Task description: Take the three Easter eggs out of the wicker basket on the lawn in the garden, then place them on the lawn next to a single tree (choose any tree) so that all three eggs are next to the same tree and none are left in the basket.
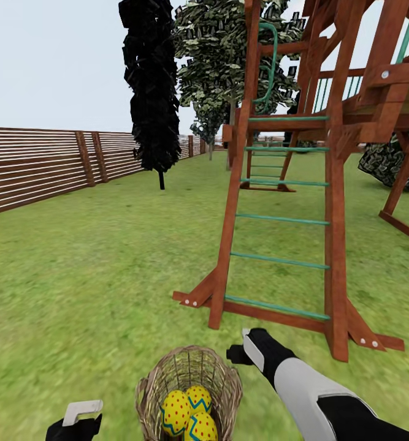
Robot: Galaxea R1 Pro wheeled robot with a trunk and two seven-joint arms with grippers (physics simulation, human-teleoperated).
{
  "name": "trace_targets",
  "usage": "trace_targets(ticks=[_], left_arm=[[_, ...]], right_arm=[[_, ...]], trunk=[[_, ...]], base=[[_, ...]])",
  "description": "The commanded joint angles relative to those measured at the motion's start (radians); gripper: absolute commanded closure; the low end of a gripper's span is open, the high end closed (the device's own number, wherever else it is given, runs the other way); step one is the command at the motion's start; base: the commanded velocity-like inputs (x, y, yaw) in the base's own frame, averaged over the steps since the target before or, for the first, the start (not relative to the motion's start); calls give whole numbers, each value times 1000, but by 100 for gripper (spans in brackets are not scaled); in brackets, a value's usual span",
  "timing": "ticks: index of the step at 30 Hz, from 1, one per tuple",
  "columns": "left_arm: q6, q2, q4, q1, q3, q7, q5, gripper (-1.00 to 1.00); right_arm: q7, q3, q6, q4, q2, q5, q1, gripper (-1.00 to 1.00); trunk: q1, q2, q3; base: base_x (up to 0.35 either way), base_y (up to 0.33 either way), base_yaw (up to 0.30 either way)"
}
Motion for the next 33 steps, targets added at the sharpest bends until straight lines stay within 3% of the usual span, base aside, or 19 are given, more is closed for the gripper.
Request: trace_targets(ticks=[1,21,33], left_arm=[[6,0,-2,0,0,0,0,-100],[6,0,-2,0,0,0,0,-100],[6,0,-3,0,0,-1,0,-100]], right_arm=[[-8,0,3,2,0,-11,0,-100],[3,-3,-3,49,0,-13,2,-100],[3,-5,-71,67,0,-12,2,-100]], trunk=[[4,-8,-4],[81,-148,-67],[127,-232,-105]], base=[[0,0,0],[0,0,0],[0,0,0]])
